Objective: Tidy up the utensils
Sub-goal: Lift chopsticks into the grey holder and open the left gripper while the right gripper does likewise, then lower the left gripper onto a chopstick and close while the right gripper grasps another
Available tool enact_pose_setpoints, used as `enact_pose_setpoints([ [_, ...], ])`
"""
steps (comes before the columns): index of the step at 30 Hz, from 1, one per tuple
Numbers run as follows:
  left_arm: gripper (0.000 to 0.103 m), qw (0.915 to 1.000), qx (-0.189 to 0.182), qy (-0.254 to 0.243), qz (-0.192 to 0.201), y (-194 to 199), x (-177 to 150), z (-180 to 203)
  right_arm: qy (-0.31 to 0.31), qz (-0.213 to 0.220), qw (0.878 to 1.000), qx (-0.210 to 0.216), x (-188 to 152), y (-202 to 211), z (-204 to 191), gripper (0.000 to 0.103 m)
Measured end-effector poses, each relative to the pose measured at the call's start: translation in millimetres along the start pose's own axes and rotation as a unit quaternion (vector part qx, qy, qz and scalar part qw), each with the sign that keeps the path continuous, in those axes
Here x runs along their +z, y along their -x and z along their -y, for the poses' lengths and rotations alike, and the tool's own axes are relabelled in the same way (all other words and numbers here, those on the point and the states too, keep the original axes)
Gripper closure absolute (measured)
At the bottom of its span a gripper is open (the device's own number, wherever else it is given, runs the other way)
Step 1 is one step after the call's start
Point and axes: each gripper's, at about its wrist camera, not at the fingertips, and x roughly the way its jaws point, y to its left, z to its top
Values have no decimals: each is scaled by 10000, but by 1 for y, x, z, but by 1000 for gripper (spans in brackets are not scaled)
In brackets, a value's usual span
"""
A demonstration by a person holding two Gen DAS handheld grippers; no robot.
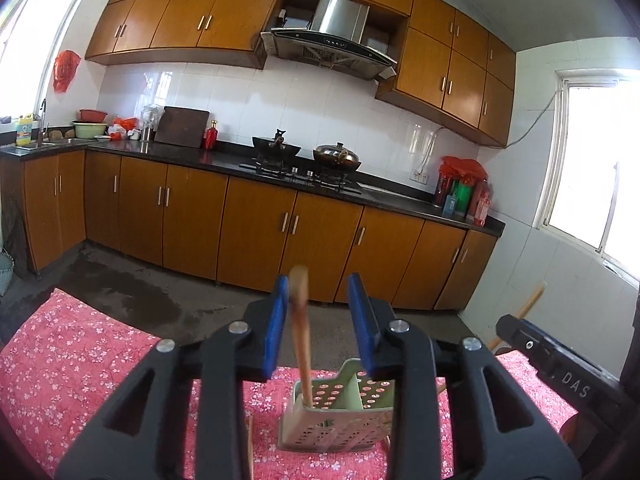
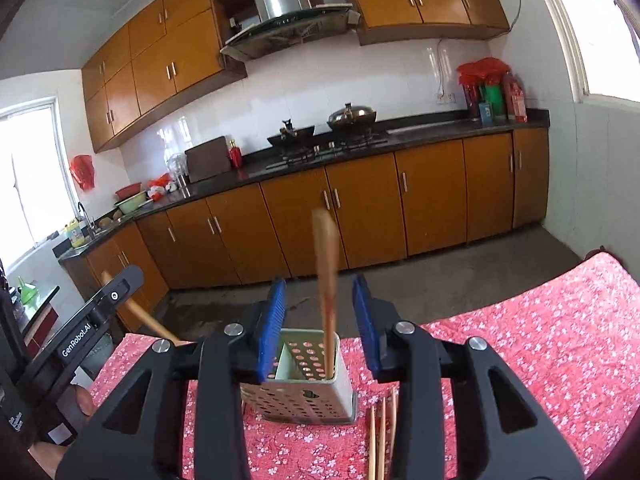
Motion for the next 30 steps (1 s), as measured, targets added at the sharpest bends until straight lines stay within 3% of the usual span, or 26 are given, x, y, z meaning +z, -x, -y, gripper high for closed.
enact_pose_setpoints([
  [7, 58, 9992, -59, 167, 348, 48, 17, -16, -62, 632, 9979, -129, 12, 55, 10, 66],
  [10, 52, 9990, 121, 221, 379, 79, 15, -32, -172, 582, 9973, -401, 3, 72, 30, 63],
  [13, 50, 9986, 472, 203, 88, 93, -1, -55, -204, -55, 9969, -758, -27, 61, 53, 63],
  [15, 50, 9968, 727, 140, -289, 94, -22, -70, -252, -756, 9932, -854, -60, 41, 70, 65],
  [17, 51, 9938, 900, 85, -641, 90, -46, -84, -345, -1463, 9858, -755, -96, 22, 81, 77],
  [20, 63, 9877, 950, 20, -1245, 85, -88, -100, -225, -2286, 9716, -573, -153, 2, 82, 88],
  [24, 72, 9798, 834, -76, -1818, 83, -133, -104, -230, -2539, 9655, -536, -183, -7, 75, 88],
  [30, 73, 9735, 697, -179, -2171, 82, -167, -98, -61, -2666, 9620, -582, -197, -18, 63, 88],
])
